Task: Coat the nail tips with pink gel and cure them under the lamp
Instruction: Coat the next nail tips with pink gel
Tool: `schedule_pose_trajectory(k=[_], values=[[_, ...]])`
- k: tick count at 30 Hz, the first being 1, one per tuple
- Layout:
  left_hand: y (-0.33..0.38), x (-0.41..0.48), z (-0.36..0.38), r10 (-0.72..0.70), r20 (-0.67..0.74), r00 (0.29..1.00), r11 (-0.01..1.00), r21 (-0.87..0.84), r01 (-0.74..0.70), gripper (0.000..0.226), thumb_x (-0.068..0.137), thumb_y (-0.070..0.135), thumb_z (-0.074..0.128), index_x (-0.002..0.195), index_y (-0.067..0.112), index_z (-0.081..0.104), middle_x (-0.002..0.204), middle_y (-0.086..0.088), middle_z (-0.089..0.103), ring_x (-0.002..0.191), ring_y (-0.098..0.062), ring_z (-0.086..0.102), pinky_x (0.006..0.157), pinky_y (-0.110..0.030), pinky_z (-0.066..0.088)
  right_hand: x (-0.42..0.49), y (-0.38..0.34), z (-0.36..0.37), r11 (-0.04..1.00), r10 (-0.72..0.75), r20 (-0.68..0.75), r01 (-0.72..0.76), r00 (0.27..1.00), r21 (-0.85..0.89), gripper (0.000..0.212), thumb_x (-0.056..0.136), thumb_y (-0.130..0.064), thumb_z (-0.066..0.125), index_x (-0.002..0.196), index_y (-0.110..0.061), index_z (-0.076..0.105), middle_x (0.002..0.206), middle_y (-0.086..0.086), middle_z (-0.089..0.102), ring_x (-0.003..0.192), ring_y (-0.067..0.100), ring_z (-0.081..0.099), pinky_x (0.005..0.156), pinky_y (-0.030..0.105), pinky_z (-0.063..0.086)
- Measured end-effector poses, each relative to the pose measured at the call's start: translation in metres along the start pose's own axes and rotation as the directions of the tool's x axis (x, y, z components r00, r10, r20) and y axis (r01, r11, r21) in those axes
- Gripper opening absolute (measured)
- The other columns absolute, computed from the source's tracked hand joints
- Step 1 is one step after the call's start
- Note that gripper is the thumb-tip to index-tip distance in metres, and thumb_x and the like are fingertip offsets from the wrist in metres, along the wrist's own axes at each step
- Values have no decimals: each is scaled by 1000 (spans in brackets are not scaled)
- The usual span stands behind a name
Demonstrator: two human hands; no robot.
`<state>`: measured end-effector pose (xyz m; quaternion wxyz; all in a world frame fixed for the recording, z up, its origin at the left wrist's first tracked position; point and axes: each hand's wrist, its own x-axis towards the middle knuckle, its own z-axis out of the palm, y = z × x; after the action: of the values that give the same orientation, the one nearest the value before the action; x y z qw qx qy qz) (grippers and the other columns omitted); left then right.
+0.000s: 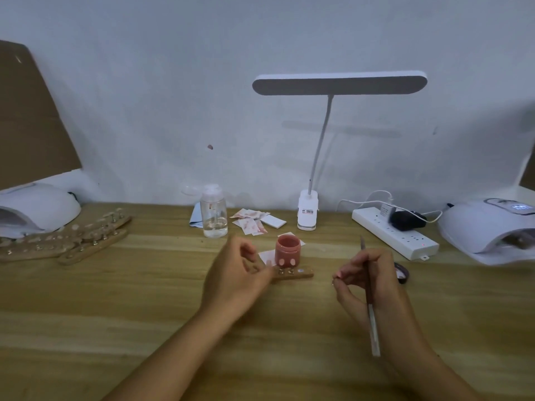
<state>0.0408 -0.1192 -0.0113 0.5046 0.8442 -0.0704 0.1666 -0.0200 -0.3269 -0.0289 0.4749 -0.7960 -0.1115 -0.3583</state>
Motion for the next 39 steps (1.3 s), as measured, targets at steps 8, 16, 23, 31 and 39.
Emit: schedule_pose_trajectory(k=[8,16,23,31,39], values=[[-26,14,-9,-9,257,966,951,302,-71,19,75,48,79,76,49,60,88,24,65,93,1,62,100,-36,40,-1,6,1,992,17,9,-16,1000,-129,65,73,10,74,98,-35,35,90,-12,61,75,12,66,69,35,56],[-31,8,-5,196,365,910,966,86,-243,15,75,34,79,85,34,69,84,22,69,82,-1,62,75,-20,43,-4,1,-8,969,-15,144,50,990,-243,45,78,0,71,103,-19,39,82,-12,60,80,7,64,73,30,54],[-35,7,-2,262,405,876,944,79,-319,17,75,31,80,87,37,71,92,25,70,89,-2,61,77,-18,44,-4,7,-9,940,-45,203,110,978,-324,49,80,-5,70,105,-29,35,88,-19,57,81,5,63,67,25,52],[-37,6,2,317,387,866,925,76,-372,19,73,37,78,91,37,70,92,22,68,88,-4,60,77,-22,47,-4,12,-7,928,-28,254,120,967,-354,46,80,-8,67,102,-32,36,95,-22,55,80,7,62,66,30,54],[-34,3,2,362,362,859,908,71,-413,21,70,44,72,89,36,69,90,19,66,84,-5,58,76,-29,49,-4,5,-8,911,-26,295,144,955,-387,38,84,-11,64,102,-30,38,83,-17,54,77,5,59,66,30,52]])
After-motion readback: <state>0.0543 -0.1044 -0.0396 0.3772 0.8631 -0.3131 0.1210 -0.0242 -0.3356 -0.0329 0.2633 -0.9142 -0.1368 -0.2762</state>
